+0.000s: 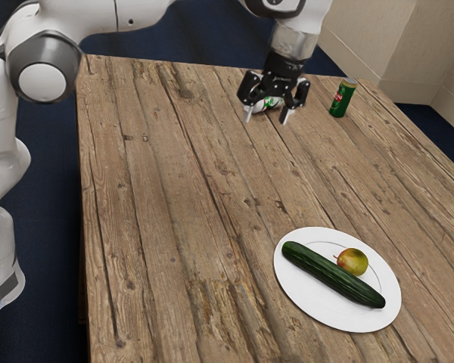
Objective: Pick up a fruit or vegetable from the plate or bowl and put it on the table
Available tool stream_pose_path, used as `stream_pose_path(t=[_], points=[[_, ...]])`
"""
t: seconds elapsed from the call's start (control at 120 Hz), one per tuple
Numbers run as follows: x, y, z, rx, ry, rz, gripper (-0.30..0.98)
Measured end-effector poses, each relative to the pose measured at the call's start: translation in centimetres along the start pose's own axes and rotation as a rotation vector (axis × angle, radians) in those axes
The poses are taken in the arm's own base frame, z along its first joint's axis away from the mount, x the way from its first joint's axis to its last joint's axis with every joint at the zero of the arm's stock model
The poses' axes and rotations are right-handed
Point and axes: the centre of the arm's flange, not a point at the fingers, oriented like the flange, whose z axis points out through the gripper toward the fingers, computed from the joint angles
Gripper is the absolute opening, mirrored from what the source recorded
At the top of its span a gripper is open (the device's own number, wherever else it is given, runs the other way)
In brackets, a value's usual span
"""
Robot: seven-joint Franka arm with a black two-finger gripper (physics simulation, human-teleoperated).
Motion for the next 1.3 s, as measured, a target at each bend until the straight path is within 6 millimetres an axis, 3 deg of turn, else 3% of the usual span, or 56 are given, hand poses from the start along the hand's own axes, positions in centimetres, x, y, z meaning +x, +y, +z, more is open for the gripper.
stream_pose_path(t=[0.142,0.233,0.308,0.4,0.492,0.592,0.692,0.775,0.917,1.025,1.3], points=[[-2.4,-0.8,0.0,0.005,0.001,-0.107,0.69],[-5.0,-2.4,-1.0,-0.007,-0.016,-0.06,0.69],[-5.1,-2.7,-1.4,-0.015,-0.019,0.023,0.69],[-3.6,-2.0,-1.4,-0.023,-0.015,0.161,0.69],[-2.3,-0.6,-0.3,-0.015,-0.003,0.346,0.69],[-3.6,1.5,1.9,-0.019,0.021,0.611,0.69],[-6.6,3.7,5.1,-0.02,0.046,0.905,0.69],[-9.4,4.5,6.1,-0.067,0.046,1.165,0.69],[-13.1,4.5,6.6,-0.131,0.064,1.539,0.69],[-16.4,4.2,8.6,-0.132,0.058,1.81,0.67],[-16.2,6.9,14.8,-0.108,0.023,2.263,0.68]])
